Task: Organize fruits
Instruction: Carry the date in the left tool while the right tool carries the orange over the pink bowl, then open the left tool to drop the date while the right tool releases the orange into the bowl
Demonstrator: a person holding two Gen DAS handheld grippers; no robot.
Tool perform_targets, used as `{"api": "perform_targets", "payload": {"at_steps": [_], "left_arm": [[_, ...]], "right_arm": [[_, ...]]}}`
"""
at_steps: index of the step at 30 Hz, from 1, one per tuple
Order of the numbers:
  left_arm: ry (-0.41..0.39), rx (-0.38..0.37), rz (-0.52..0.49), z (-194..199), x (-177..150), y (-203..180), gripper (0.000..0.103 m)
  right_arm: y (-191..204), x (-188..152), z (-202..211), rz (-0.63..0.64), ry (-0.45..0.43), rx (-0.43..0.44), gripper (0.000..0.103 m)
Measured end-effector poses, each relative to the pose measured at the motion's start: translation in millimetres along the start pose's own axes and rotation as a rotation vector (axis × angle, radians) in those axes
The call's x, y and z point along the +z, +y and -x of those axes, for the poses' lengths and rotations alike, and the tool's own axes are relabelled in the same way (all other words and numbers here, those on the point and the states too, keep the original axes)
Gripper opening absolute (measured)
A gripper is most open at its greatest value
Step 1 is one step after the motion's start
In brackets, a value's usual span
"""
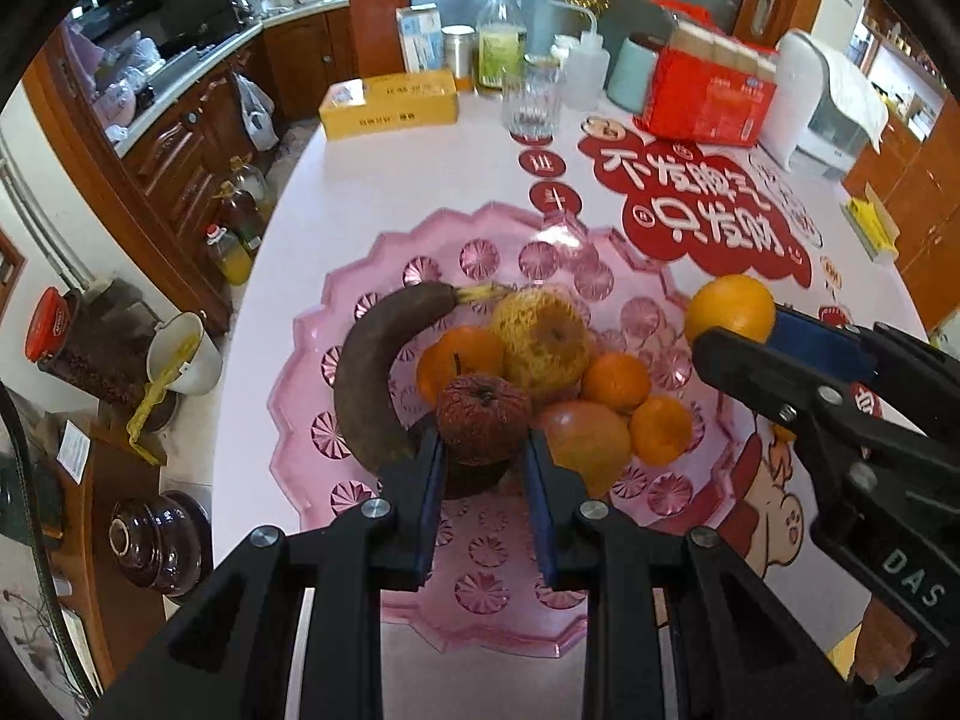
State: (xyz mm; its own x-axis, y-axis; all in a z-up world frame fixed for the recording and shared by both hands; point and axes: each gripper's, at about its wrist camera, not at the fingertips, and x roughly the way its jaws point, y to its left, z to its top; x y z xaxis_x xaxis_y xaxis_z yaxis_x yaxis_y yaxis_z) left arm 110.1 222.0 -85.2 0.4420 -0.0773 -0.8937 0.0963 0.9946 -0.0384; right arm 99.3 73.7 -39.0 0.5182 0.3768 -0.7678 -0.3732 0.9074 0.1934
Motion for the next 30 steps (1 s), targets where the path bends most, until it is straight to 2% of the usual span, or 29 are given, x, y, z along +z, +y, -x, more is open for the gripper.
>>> {"api": "perform_targets", "payload": {"at_steps": [18, 20, 23, 25, 30], "left_arm": [[0.077, 0.005, -0.062, -25.9, -14.0, 6.0, 0.025], [0.082, 0.010, -0.063, -26.6, -14.9, 6.7, 0.029], [0.075, 0.016, -0.063, -25.1, -16.2, 7.9, 0.045], [0.067, 0.023, -0.056, -22.3, -17.2, 9.6, 0.065], [0.051, 0.042, -0.031, -16.2, -19.0, 15.7, 0.084]], "right_arm": [[6.9, -14.1, -46.7, -0.017, 0.102, -0.053, 0.035], [7.0, -15.3, -49.7, -0.015, 0.113, -0.057, 0.035], [7.6, -17.2, -52.4, -0.017, 0.126, -0.055, 0.036], [8.9, -17.3, -51.1, -0.010, 0.122, -0.052, 0.043], [15.2, -17.6, -44.3, 0.007, 0.098, -0.061, 0.049]]}}
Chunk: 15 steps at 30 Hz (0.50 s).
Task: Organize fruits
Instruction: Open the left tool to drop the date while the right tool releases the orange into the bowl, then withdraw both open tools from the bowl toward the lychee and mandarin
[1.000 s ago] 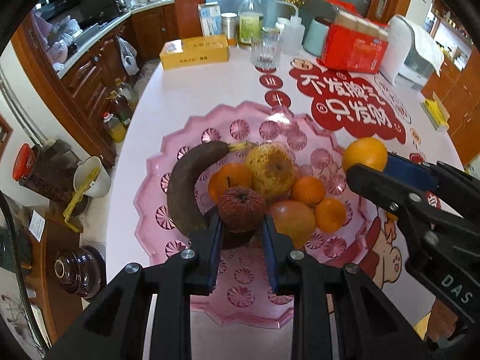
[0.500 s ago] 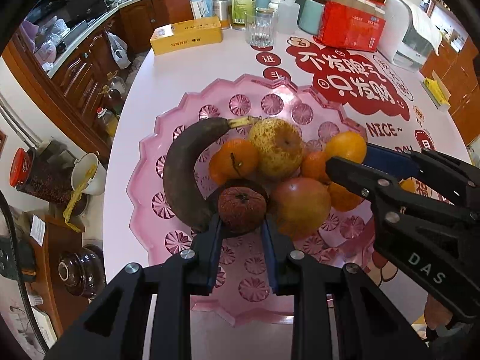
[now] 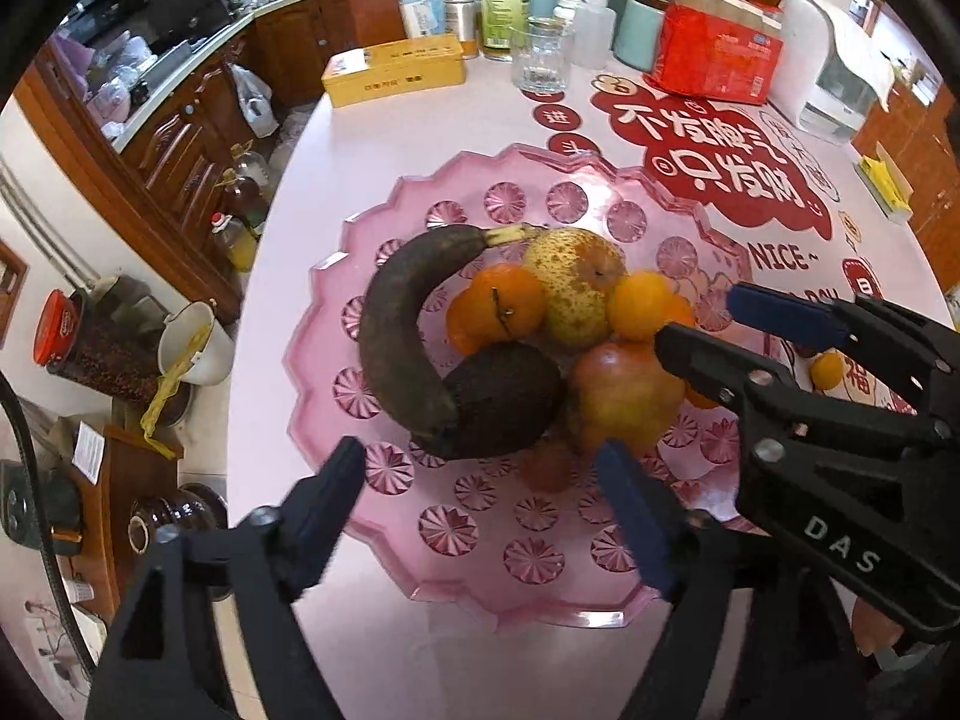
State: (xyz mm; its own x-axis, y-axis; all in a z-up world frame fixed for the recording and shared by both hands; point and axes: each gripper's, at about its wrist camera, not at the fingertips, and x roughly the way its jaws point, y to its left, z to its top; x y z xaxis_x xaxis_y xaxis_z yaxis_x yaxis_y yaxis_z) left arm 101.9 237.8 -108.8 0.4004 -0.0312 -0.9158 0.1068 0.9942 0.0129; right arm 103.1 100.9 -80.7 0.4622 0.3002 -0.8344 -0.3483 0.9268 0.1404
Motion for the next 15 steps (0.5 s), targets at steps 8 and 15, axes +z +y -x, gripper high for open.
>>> {"api": "perform_targets", "payload": {"at_steps": [8, 15], "left_arm": [[0.021, -0.009, 0.064, 1.1, -6.7, 13.3, 0.088], [0.002, 0.009, 0.067, 9.8, -10.5, 12.8, 0.088]], "right_arm": [[2.1, -2.8, 7.9, -0.004, -0.014, 0.002, 0.049], [5.5, -6.2, 19.2, -0.005, -0.033, -0.002, 0.049]]}}
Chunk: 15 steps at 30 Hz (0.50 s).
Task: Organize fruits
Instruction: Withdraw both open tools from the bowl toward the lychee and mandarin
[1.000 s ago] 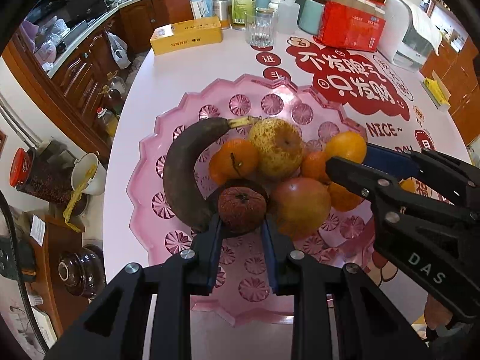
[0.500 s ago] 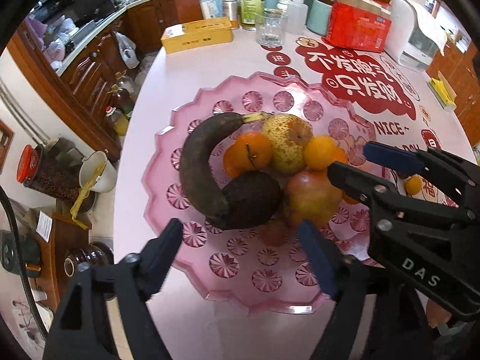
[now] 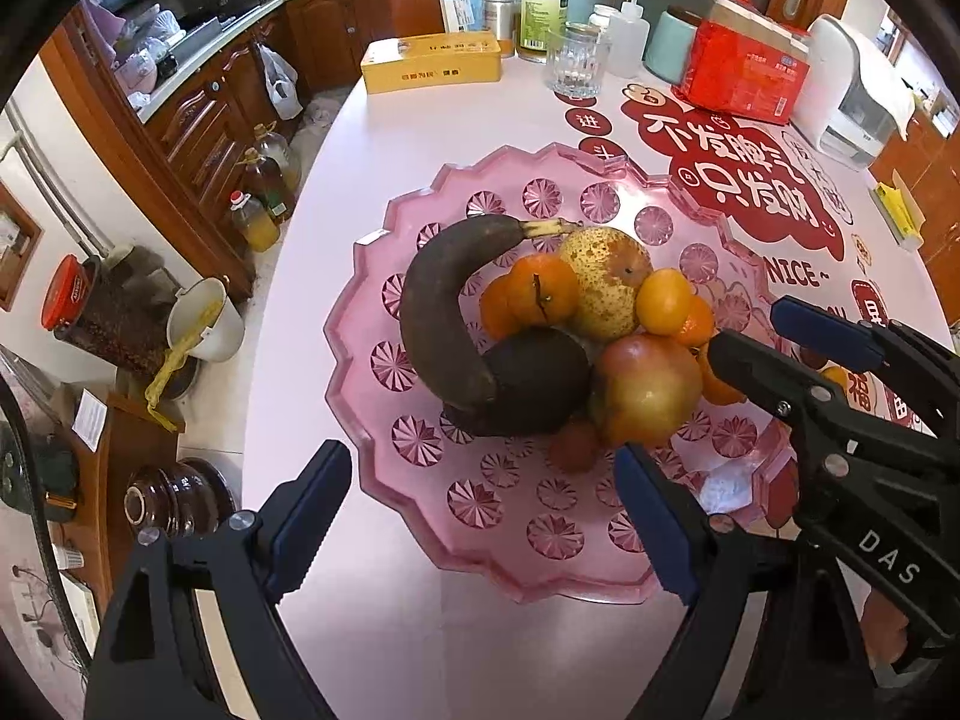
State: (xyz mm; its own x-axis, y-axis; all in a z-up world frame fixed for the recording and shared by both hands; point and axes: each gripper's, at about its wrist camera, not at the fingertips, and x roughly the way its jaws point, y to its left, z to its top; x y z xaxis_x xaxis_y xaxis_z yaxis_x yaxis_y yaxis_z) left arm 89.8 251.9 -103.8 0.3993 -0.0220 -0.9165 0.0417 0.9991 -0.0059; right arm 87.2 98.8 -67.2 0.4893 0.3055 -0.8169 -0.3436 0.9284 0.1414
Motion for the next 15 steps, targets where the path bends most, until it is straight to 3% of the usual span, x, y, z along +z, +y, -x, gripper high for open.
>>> {"api": "perform_targets", "payload": {"at_steps": [15], "left_arm": [[-0.048, 0.045, 0.011, 23.0, -9.1, 5.1, 0.088]], "right_arm": [[4.6, -5.2, 22.5, 0.011, -0.039, 0.012, 0.049]]}}
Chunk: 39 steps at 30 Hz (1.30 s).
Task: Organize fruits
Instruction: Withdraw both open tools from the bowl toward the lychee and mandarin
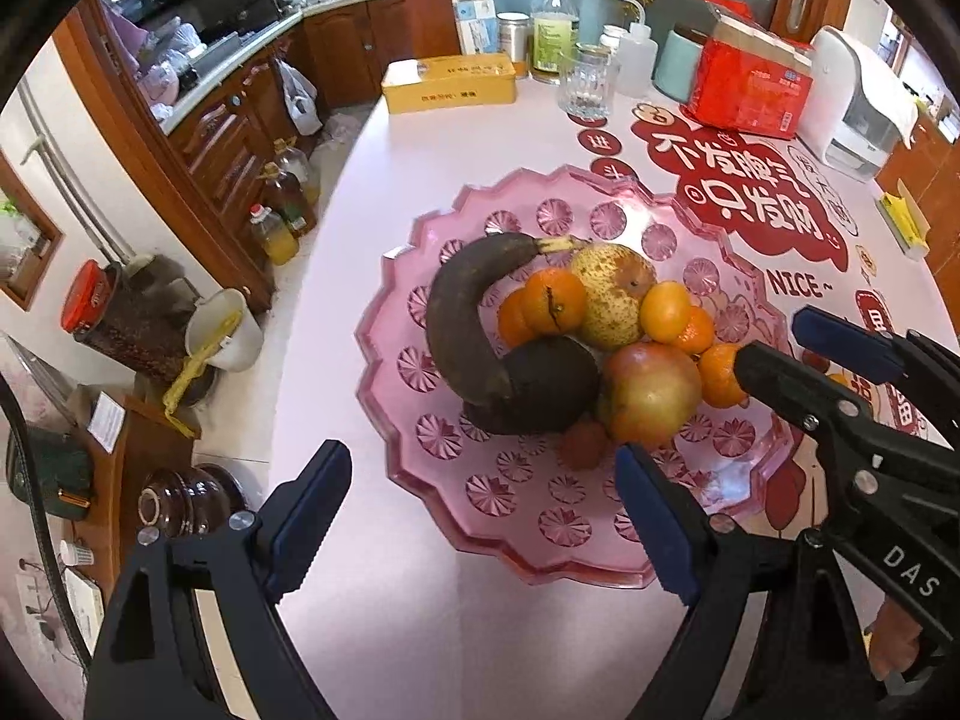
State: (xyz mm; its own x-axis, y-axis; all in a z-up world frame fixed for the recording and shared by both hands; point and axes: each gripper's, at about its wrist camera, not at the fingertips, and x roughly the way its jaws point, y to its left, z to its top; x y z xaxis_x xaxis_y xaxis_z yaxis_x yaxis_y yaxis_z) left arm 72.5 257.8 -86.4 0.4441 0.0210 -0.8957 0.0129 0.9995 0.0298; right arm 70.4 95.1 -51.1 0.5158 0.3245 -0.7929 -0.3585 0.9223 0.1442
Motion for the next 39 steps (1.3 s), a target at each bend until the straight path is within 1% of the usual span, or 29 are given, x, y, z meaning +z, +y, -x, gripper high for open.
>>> {"api": "perform_targets", "payload": {"at_steps": [6, 11, 16, 21, 27, 30, 39], "left_arm": [[0.007, 0.021, 0.049, 2.0, -1.2, 11.0, 0.089], [0.020, 0.039, 0.062, 0.9, -6.7, 10.9, 0.089], [0.016, 0.043, 0.053, 5.1, -9.0, 1.4, 0.089], [0.004, 0.037, 0.035, 12.6, -5.7, -15.6, 0.089], [-0.012, 0.011, -0.010, 21.6, 2.6, -50.3, 0.089], [-0.027, -0.009, -0.044, 26.9, 8.3, -74.4, 0.089], [-0.078, -0.068, -0.155, 45.0, 28.3, -150.0, 0.089]], "right_arm": [[0.8, -4.8, 0.9, 0.005, 0.013, 0.005, 0.049], [1.1, -13.6, 1.7, 0.016, 0.028, 0.013, 0.049], [-5.3, -21.2, 6.2, 0.015, 0.035, 0.021, 0.049], [-20.1, -27.8, 16.3, -0.003, 0.036, 0.019, 0.049], [-48.4, -30.9, 39.4, -0.023, 0.010, -0.022, 0.049], [-65.4, -32.2, 52.4, -0.041, -0.001, -0.042, 0.049], [-128.3, -31.6, 101.7, -0.090, -0.040, -0.157, 0.049]]}}
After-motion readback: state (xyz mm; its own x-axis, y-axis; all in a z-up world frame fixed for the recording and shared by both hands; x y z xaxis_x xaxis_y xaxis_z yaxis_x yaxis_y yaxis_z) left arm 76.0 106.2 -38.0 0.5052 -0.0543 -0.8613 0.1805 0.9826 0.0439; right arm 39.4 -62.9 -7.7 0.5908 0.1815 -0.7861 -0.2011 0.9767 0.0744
